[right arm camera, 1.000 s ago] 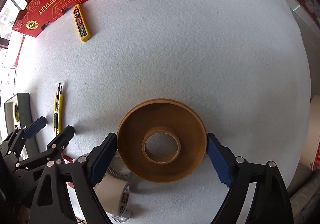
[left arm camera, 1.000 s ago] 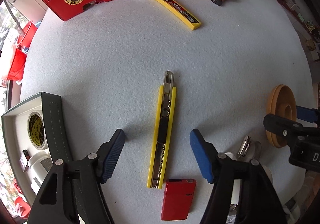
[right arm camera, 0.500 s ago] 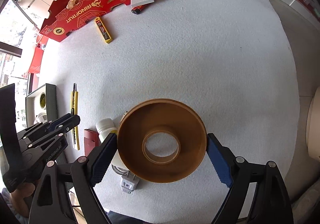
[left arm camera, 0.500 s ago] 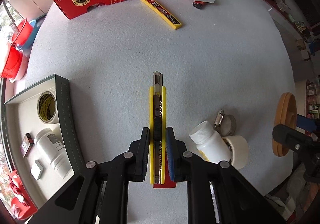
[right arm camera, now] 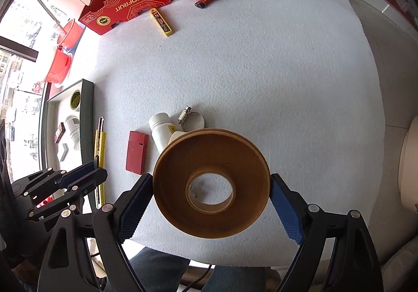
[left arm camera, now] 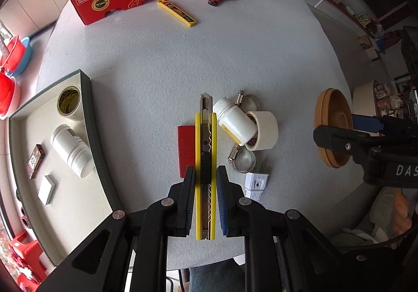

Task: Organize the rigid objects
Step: 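Lift and carry the wooden ring and yellow knife over the tray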

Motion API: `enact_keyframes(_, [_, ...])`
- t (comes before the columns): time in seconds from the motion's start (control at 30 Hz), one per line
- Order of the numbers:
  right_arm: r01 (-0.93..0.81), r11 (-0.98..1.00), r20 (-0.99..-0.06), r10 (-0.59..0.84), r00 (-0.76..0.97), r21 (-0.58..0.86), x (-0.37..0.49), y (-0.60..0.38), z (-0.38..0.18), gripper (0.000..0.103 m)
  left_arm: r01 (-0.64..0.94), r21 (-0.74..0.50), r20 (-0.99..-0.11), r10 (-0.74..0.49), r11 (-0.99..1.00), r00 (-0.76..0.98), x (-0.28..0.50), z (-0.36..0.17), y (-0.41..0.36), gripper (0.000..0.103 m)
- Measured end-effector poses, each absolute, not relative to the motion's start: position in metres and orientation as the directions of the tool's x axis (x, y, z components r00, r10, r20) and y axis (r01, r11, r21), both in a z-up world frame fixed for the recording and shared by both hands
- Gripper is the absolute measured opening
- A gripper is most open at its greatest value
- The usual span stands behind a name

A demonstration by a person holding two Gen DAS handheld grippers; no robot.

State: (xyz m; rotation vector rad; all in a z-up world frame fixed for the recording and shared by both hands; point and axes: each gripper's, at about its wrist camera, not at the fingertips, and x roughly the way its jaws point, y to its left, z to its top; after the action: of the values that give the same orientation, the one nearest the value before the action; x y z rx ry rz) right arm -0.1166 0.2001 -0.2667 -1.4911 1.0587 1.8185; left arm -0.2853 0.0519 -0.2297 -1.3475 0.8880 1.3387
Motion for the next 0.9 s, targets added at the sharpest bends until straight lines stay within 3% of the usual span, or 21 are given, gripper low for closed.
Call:
enact_keyframes(0.57, [-0.674,-0.719,-0.973,-0.015,-0.229,0.169,-0.187,0.166,-0.230,0.088,-0.875,-0.164,-0.966,0.256,-0.455,0.048,-0.355,-0.222,0.014,0.017])
enact_keyframes(0.9, [-0.532,-0.831,-0.971,-0.036,-0.236,0.160,-0.250,0.126,-0.223,0.088,-0.745,-0.162,-0.963,0.267,-0.647,-0.022,-0.410,-0.223,-0.049,0.017])
